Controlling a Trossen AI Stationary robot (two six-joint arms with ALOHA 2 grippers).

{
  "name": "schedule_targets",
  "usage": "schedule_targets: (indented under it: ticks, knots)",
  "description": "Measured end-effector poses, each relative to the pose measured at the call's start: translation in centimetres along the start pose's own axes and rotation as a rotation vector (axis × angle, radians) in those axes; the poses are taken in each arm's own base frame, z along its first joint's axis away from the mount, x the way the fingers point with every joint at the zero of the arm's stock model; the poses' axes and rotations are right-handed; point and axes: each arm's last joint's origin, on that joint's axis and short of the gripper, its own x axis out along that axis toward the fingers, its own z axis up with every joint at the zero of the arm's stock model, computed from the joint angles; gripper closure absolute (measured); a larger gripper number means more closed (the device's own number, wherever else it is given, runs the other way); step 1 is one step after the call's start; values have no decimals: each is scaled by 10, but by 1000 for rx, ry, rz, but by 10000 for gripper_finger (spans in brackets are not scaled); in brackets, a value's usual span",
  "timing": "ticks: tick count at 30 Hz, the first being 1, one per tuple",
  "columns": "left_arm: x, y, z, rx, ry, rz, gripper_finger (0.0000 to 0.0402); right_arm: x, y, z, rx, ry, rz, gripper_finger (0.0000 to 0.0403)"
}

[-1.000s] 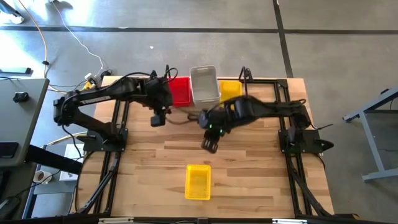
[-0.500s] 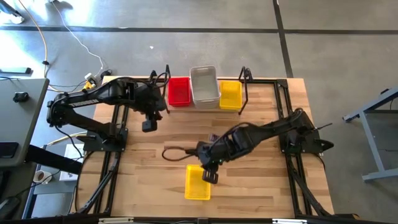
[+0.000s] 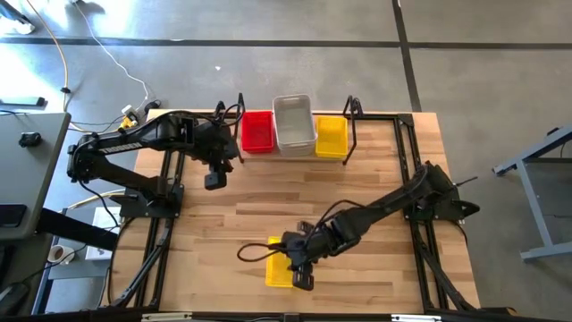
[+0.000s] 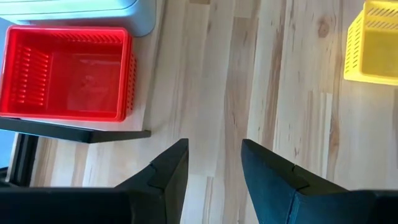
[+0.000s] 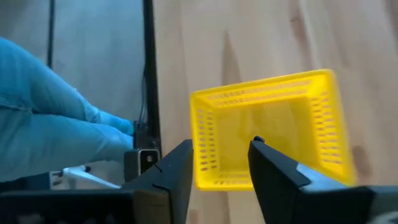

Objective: Stack baskets on shelf by color
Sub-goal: Stack the yellow bin on the top of the other yellow bins on the shelf

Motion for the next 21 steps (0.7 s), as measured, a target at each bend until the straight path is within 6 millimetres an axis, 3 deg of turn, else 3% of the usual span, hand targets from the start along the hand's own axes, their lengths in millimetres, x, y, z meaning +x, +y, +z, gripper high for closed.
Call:
schedule_targets:
  ticks: [6, 12, 21]
  knots:
    - [0, 0, 0, -5, 1, 0, 264, 24, 1, -19, -24, -20, 60, 230]
    - [0, 0, 0, -31, 1, 0, 264, 45, 3, -42, -70, -44, 104, 234]
    - [0, 0, 0, -63, 1, 0, 264, 51, 5, -52, -205, -82, 72, 242]
